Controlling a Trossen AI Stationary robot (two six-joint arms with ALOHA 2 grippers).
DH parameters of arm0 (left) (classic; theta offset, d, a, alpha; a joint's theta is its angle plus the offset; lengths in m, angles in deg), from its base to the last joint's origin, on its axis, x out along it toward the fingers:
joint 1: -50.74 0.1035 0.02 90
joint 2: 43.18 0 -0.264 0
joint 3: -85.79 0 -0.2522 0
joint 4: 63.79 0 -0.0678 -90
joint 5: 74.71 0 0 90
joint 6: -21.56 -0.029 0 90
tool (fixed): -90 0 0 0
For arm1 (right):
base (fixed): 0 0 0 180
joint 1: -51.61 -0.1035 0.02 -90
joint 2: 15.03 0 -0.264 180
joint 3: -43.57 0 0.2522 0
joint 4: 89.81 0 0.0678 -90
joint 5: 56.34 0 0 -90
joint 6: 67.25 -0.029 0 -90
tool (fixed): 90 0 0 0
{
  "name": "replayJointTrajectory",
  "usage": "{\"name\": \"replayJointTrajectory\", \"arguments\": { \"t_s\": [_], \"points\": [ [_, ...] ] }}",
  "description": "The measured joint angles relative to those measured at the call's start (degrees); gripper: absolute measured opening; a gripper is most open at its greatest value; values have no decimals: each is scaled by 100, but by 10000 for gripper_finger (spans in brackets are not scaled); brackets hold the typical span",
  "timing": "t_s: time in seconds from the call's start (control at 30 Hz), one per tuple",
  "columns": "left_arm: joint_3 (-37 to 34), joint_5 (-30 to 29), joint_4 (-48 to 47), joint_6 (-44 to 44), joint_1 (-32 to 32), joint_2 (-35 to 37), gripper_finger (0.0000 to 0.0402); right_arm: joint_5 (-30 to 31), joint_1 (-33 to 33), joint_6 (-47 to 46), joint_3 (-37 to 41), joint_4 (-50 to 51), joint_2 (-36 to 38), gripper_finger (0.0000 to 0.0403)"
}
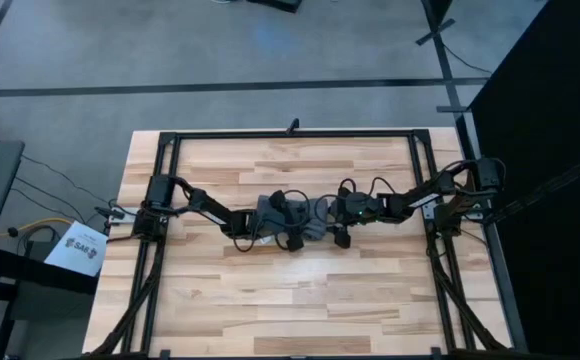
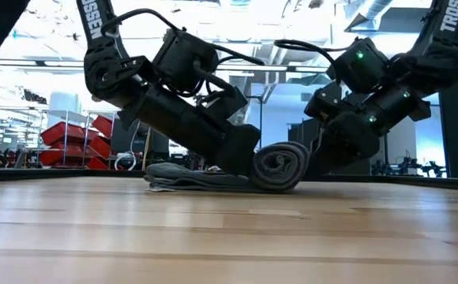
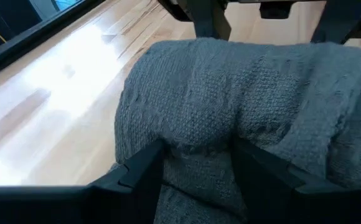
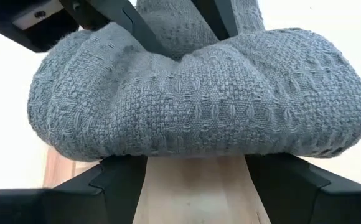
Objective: Roll towel
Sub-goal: Roll the gray towel
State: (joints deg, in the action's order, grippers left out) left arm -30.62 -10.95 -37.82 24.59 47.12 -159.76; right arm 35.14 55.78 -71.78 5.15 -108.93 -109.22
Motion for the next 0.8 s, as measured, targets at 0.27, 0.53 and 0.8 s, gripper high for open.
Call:
{"name": "replayJointTrajectory", "arguments": {
  "t_s": [0.27, 0.53, 0.8],
  "points": [
    [0, 26, -893, -305, -15, 585, 173, -2, -5, -16, -16, -7, 15, 258],
    [0, 14, -2682, -225, -15, 1232, 173, -4, -5, -15, -23, -11, 19, 258],
    [-290, -72, -3457, 387, -15, 1258, 173, -7, -5, -64, -30, -26, 26, 258]
  ]
}}
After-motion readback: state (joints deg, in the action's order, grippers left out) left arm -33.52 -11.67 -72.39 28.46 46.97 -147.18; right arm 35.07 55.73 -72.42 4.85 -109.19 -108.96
